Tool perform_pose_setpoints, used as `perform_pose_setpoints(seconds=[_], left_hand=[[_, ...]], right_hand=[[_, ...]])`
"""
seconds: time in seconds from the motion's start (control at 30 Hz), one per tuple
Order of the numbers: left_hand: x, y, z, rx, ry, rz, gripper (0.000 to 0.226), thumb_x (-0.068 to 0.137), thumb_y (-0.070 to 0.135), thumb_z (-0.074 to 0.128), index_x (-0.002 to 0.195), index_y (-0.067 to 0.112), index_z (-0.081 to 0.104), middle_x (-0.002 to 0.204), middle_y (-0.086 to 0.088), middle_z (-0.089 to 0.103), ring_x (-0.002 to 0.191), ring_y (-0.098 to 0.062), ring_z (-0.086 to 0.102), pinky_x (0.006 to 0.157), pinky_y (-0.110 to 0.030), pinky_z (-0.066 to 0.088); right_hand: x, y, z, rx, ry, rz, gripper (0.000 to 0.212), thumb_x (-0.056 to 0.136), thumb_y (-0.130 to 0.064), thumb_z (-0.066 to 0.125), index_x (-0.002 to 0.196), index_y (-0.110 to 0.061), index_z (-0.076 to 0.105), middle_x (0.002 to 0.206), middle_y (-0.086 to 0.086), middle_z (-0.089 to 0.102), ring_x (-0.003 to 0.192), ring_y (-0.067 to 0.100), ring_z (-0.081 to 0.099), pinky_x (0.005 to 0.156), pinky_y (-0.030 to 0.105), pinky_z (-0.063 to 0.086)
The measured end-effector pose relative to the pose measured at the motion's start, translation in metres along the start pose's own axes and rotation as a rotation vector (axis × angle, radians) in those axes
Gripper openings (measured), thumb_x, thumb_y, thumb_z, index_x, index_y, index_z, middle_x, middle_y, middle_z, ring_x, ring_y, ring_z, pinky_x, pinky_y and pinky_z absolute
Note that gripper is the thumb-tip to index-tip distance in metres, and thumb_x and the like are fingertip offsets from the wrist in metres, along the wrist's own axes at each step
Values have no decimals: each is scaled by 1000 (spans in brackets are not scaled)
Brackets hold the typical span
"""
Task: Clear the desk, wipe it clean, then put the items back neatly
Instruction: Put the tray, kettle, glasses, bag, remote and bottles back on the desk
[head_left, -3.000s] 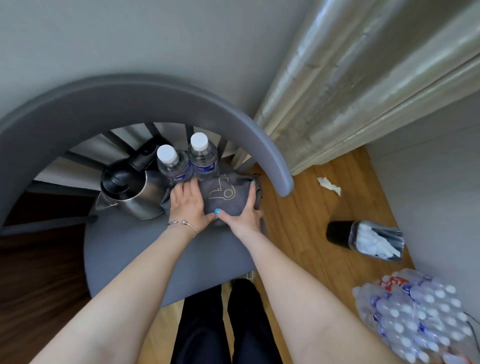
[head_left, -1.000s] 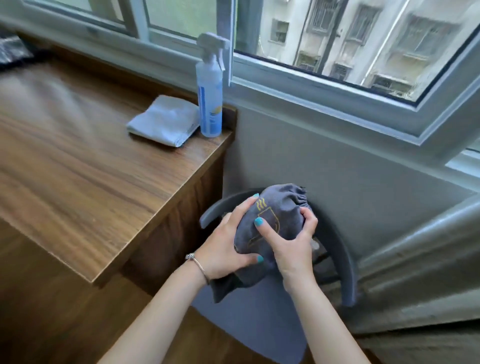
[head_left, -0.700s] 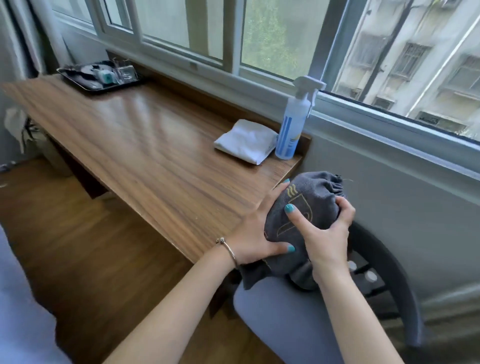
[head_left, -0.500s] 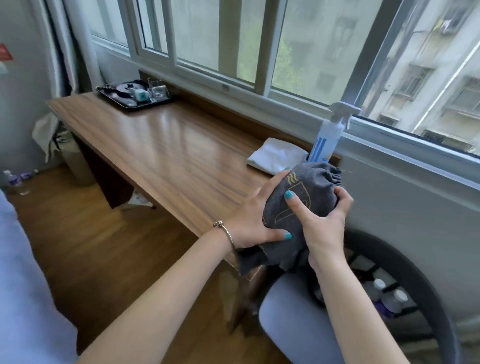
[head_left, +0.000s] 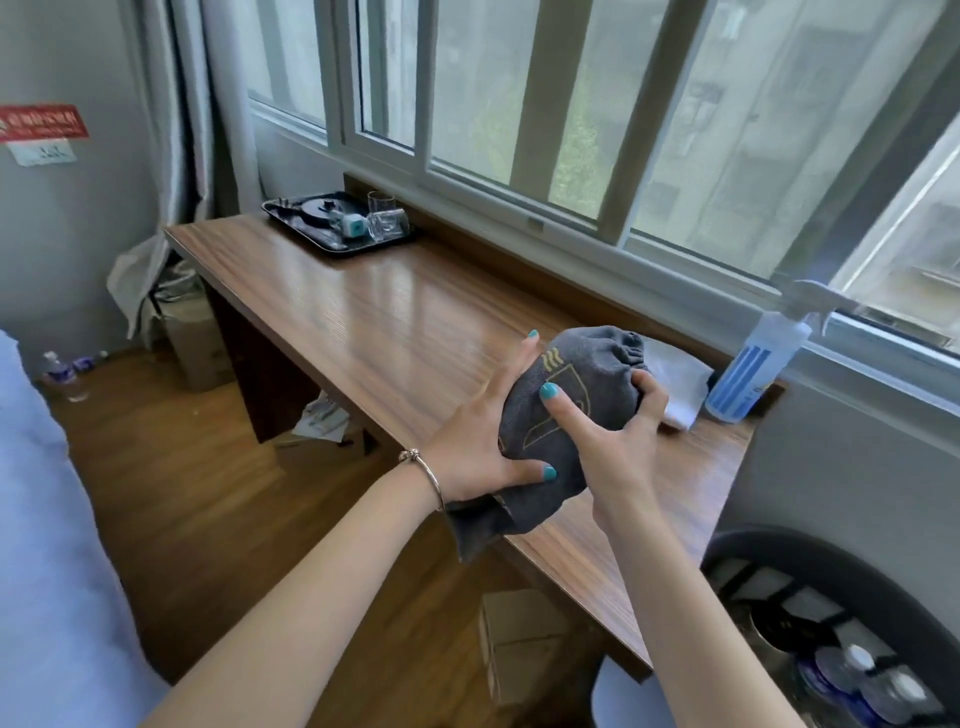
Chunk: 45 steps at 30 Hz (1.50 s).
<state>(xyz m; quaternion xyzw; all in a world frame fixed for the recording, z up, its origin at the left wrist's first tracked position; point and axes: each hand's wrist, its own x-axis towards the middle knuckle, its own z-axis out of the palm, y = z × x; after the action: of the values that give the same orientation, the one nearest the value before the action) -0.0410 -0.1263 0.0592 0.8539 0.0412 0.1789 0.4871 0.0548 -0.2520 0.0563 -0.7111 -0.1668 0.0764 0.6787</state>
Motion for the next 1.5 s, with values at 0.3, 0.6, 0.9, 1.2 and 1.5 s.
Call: perform_pose_setpoints(seconds=[0.3, 0.6, 0.9, 1.2, 1.5], left_hand=[[53, -78, -113, 88, 40, -119, 123, 66, 21, 87, 142, 58, -2, 141, 38, 22, 131, 1, 41, 103, -24, 44], [139, -156, -207, 90, 32, -197, 123, 67, 19, 87, 147, 50, -1, 148, 23, 26, 130, 0, 40, 101, -20, 44], [203, -233, -275, 51, -24, -255, 120, 67, 18, 86, 148, 49, 3, 149, 14, 31, 131, -4, 41, 102, -20, 42], [268, -320, -353, 160, -199, -231, 122, 62, 28, 89, 148, 48, 4, 152, 17, 29, 135, -1, 34, 111, -25, 34], [307, -378, -377, 212, -367, -191, 112, 65, 39, 87, 148, 47, 11, 144, 14, 39, 124, 0, 43, 94, 0, 30]], right_hand=[[82, 18, 132, 119, -131, 26, 89, 50, -54, 89, 120, -52, 34, 134, -6, 43, 120, 17, 53, 91, 46, 56], [181, 26, 246, 170, -177, 129, 93, 41, -56, 90, 117, -52, 36, 134, -1, 48, 117, 21, 58, 89, 50, 56], [254, 38, 330, 120, -217, 222, 94, 46, -51, 89, 122, -45, 34, 126, -4, 51, 114, 21, 58, 92, 50, 55], [309, 65, 421, 31, -155, 276, 87, 67, -36, 88, 131, -36, 30, 131, -3, 45, 118, 19, 51, 98, 44, 51], [326, 95, 455, -175, -27, 329, 104, 43, -62, 86, 130, -41, 32, 131, -2, 54, 119, 18, 54, 103, 43, 47]])
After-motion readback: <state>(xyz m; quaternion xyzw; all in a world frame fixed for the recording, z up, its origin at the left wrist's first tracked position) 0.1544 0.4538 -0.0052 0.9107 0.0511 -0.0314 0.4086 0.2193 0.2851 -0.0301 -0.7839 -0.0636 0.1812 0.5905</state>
